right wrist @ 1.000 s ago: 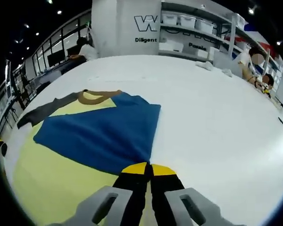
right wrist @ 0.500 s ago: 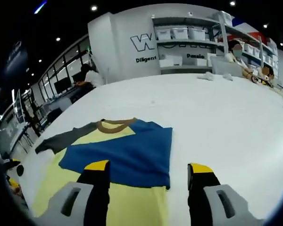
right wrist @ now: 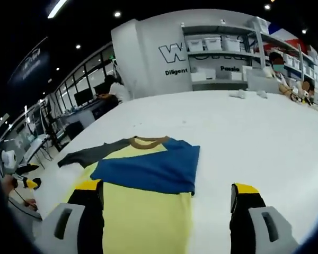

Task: Fold the garment on the visible template until the final outline fits inside the template.

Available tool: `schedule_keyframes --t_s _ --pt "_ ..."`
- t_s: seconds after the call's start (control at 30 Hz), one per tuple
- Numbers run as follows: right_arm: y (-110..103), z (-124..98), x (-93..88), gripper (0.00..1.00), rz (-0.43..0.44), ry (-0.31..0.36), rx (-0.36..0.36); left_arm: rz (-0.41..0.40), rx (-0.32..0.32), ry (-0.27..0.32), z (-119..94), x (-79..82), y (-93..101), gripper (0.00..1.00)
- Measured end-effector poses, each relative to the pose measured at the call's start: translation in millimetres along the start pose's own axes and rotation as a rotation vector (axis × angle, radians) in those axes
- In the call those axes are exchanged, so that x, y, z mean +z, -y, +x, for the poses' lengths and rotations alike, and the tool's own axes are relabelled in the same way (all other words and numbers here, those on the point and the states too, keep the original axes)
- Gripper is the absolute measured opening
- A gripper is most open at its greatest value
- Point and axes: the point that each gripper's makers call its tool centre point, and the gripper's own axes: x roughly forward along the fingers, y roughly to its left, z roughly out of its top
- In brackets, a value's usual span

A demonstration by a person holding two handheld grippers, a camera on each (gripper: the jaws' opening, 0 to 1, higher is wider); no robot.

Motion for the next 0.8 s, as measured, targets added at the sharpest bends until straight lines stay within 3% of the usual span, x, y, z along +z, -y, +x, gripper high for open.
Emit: schedule_keyframes --t_s 0.23,0.5,0.7,0.8 --pt "-15.2 -24.0 -7.7 0.99 -0.039 -0.028 0.05 -0.068 0.061 0.003 6.5 -0.1 -29.0 0.95" --pt "-13.9 -36.2 -15.8 0.99 -0.069 -0.044 0.02 -0.215 0.086 0.042 18.6 8.1 -59.2 0.89" --pt "-7.4 -37.5 -22.9 0.97 -0.055 -0.055 -0.005 -0.273 0.101 0.023 34.2 11.5 -78.4 0.87" --pt "-4.1 -38.9 -26.7 0.98 -0.061 -0.064 -0.01 -0.265 0.11 0.035 42.1 16.9 -86.5 0.86"
